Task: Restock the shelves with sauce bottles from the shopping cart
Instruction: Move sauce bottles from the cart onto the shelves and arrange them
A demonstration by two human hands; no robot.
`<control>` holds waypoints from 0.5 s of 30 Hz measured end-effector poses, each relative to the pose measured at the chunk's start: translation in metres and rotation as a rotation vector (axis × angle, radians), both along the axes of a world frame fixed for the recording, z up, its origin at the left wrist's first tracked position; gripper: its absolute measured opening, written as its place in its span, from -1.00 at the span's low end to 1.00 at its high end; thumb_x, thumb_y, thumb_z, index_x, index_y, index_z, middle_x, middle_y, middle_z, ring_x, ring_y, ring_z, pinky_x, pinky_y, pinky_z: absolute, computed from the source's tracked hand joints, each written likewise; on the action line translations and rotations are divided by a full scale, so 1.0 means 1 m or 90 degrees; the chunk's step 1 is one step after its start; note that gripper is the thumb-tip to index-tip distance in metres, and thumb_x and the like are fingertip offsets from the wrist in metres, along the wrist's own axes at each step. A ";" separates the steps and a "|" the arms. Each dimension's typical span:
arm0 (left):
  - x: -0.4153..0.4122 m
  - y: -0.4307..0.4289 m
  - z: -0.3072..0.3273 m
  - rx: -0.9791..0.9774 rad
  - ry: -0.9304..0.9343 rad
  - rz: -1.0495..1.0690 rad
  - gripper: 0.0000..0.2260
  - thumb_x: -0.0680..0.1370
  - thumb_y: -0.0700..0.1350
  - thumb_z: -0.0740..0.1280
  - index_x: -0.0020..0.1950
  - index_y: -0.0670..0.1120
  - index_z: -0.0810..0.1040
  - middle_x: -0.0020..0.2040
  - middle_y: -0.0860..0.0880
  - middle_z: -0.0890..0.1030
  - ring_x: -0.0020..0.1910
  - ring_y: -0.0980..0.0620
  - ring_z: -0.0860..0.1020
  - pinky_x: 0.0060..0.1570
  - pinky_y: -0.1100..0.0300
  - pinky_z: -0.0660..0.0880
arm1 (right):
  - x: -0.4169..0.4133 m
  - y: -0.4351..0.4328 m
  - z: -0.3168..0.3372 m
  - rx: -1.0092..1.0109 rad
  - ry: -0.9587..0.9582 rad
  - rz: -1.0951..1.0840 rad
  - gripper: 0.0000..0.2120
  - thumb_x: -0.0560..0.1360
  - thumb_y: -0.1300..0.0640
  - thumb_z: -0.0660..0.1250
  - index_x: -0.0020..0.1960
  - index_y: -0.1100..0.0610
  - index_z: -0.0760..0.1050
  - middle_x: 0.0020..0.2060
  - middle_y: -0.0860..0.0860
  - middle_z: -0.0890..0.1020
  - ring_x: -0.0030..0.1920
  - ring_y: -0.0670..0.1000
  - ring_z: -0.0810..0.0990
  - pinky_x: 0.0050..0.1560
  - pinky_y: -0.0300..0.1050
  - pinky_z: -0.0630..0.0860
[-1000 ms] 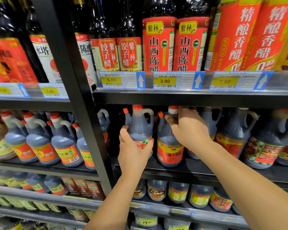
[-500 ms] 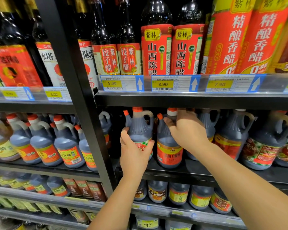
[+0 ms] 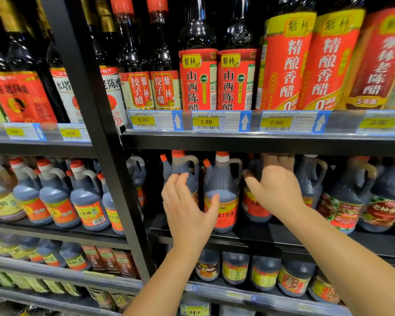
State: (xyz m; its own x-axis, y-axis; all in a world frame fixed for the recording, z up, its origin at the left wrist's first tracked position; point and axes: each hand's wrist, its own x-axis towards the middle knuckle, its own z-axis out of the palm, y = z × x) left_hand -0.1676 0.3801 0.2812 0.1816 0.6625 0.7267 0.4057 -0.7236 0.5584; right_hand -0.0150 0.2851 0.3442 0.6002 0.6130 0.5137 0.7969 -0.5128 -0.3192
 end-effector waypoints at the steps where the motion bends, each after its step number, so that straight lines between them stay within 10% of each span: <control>1: 0.005 -0.005 0.000 -0.002 0.003 -0.014 -0.35 0.40 0.06 0.49 0.36 -0.20 0.34 0.33 -0.17 0.36 0.35 -0.15 0.30 0.35 -0.02 0.25 | 0.006 -0.003 0.000 -0.011 0.010 -0.013 -0.54 0.52 -0.07 0.27 -0.44 0.12 0.21 -0.53 -0.02 0.28 -0.35 0.20 0.49 -0.35 -0.10 0.24; 7: 0.036 -0.025 -0.002 -0.044 0.036 -0.052 -0.32 0.38 0.11 0.51 0.34 -0.20 0.35 0.26 -0.16 0.35 0.28 -0.18 0.33 0.25 -0.09 0.37 | 0.021 -0.006 0.006 0.081 -0.063 -0.027 -0.69 0.50 0.01 0.34 0.02 0.27 0.55 -0.09 0.29 0.60 0.00 0.31 0.55 -0.09 0.02 0.46; 15: 0.053 -0.025 -0.003 -0.034 0.029 -0.003 -0.32 0.28 0.06 0.60 0.23 -0.17 0.36 0.16 -0.15 0.33 0.12 -0.15 0.36 0.11 -0.01 0.41 | 0.036 0.019 0.013 -0.020 -0.018 -0.038 -0.65 0.57 -0.09 0.21 0.16 0.13 0.56 0.10 0.17 0.62 0.11 0.24 0.56 -0.01 -0.01 0.49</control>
